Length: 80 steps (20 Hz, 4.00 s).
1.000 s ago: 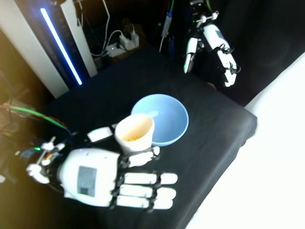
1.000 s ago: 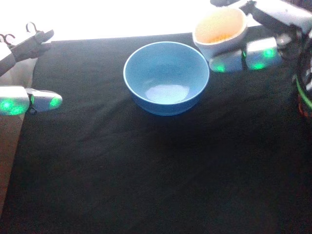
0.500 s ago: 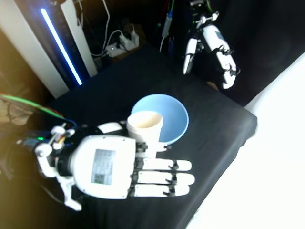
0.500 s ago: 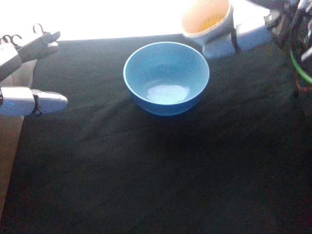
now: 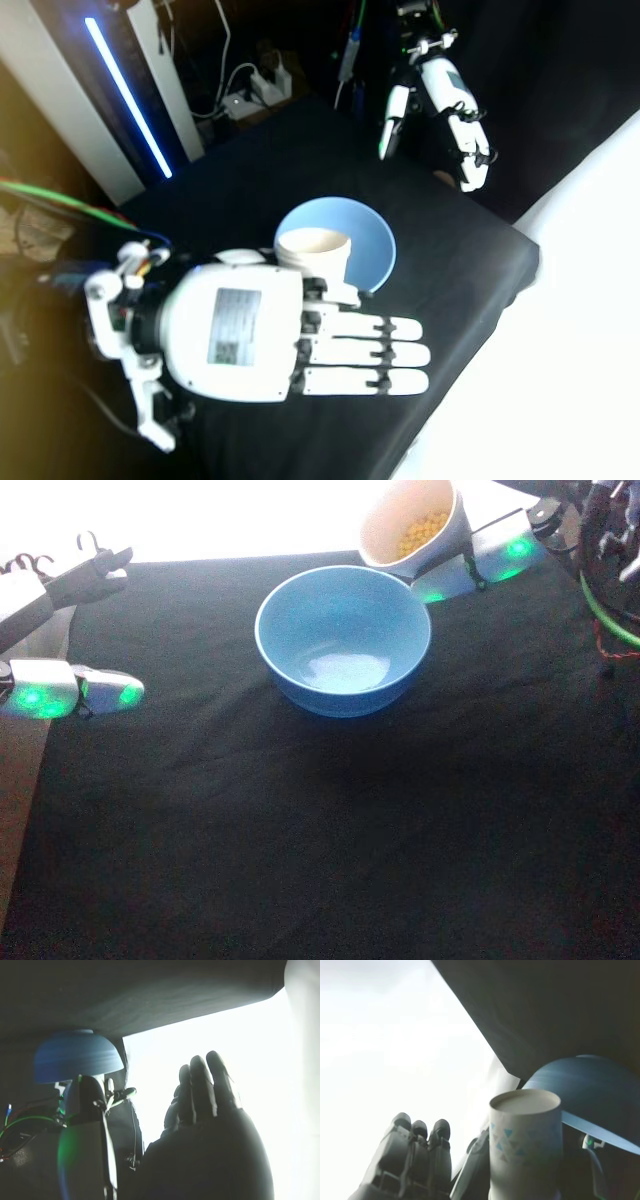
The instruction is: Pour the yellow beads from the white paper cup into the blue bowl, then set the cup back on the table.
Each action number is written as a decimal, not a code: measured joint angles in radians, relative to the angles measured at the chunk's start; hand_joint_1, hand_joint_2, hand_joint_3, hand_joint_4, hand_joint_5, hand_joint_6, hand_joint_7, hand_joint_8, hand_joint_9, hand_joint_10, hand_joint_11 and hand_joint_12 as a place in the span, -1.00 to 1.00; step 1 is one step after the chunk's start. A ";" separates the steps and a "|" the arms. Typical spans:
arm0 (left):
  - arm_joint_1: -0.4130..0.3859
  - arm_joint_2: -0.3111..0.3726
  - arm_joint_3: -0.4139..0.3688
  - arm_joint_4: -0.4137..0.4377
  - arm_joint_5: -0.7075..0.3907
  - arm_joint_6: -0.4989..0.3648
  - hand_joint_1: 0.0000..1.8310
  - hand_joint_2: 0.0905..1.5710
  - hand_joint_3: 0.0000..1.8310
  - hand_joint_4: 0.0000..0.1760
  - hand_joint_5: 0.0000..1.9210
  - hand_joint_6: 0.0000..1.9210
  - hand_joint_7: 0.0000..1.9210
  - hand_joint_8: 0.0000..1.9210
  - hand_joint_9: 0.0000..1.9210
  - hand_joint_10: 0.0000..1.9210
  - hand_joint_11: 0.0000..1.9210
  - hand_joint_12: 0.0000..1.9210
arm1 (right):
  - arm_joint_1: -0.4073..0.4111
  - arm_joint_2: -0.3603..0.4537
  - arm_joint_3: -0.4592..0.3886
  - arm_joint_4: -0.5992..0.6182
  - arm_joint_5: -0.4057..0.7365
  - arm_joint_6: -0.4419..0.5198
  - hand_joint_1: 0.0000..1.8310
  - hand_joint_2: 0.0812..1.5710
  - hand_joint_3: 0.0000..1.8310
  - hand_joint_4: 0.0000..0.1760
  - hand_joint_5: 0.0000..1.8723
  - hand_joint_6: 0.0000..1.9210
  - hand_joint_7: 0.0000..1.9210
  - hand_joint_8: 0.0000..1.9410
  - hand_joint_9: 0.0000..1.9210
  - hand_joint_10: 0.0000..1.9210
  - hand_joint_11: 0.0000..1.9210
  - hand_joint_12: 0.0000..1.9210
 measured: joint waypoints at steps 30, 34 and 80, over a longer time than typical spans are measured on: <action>-0.035 -0.013 0.003 0.061 0.051 -0.003 -0.33 0.19 -1.00 -0.83 -1.00 -1.00 -0.78 -0.99 -0.73 -0.99 -1.00 -0.28 | 0.208 0.026 -0.127 -0.505 -0.236 -0.041 0.16 0.29 -1.00 1.00 0.21 -0.25 -0.89 -1.00 -1.00 -1.00 -1.00 -1.00; -0.034 -0.013 0.005 0.061 0.067 -0.003 -0.36 0.18 -1.00 -1.00 -1.00 -1.00 -0.77 -1.00 -0.71 -0.99 -0.96 -0.33 | 0.209 0.025 -0.130 -0.561 -0.256 -0.041 0.15 0.30 -1.00 1.00 0.19 -0.22 -0.88 -1.00 -1.00 -1.00 -1.00 -1.00; -0.049 -0.019 0.007 0.076 0.085 -0.004 -0.45 0.08 -1.00 -1.00 -1.00 -1.00 -0.76 -0.99 -0.69 -1.00 -1.00 -0.19 | 0.240 0.032 -0.247 -0.906 -0.357 -0.039 0.17 0.28 -1.00 1.00 0.24 -0.30 -0.89 -1.00 -0.98 -1.00 -1.00 -1.00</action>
